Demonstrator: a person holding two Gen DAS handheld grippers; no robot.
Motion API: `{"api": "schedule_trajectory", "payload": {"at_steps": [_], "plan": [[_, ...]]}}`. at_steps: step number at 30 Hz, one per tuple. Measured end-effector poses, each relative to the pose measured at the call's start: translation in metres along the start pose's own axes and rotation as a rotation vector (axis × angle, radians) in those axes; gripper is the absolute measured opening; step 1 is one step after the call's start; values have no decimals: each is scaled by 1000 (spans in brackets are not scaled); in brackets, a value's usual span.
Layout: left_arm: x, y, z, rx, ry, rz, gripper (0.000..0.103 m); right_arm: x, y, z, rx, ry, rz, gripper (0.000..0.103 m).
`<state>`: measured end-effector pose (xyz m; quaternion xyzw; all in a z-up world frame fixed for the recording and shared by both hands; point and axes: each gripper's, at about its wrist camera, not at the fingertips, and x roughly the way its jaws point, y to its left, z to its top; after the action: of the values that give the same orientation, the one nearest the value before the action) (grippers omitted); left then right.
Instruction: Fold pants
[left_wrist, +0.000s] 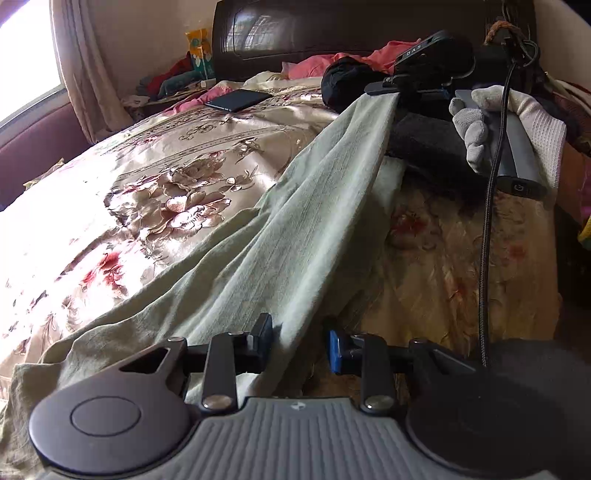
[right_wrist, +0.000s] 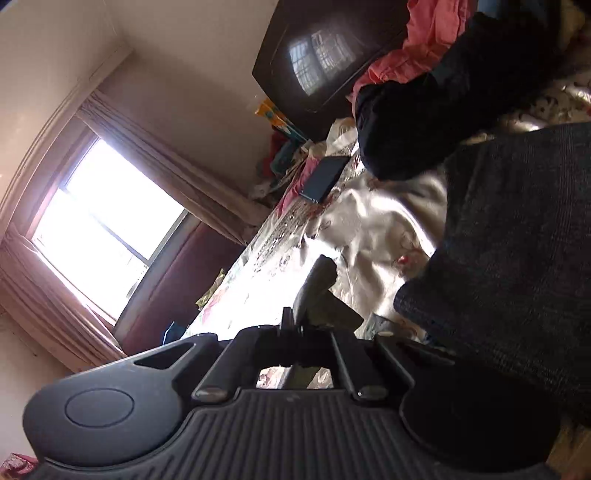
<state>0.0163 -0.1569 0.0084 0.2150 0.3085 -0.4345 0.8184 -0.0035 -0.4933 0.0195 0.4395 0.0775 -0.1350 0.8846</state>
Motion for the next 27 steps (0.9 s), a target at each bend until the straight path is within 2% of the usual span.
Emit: {"api": "schedule_trajectory", "payload": {"at_steps": [1,4,6,8,10,12,14,18,20,23,24,25,27], "plan": [[6,-3,-1,12,12,-3,46,3,-7,-1,-24,8,-27,3],[21,-11,-9,27,56,-13,47,30,-35,-18,-33,157,-143,7],[22,-13,-12,34,62,-8,47,35,-44,-28,-40,197,-190,8],[19,-11,-14,28,66,-16,48,32,-52,-33,-15,207,-197,12],[16,-8,-16,23,72,-20,48,30,-57,-34,19,214,-176,26],[13,-6,-18,25,69,-20,48,29,-57,-33,16,224,-158,29],[8,-4,-19,25,55,-6,48,27,-46,-31,-60,201,-205,23],[-3,8,-22,-19,27,16,48,23,-19,-26,-242,187,-333,23],[-11,17,-27,-53,14,19,48,10,-8,-27,-298,149,-372,24],[-23,32,-30,-83,-18,35,48,-11,21,-35,-455,65,-420,33],[-25,36,-29,-88,-28,43,48,-14,30,-38,-503,48,-415,37],[-28,41,-29,-99,-40,54,49,-13,42,-42,-557,60,-371,37],[-34,53,-27,-129,-53,45,49,3,63,-50,-632,161,-271,39]]}}
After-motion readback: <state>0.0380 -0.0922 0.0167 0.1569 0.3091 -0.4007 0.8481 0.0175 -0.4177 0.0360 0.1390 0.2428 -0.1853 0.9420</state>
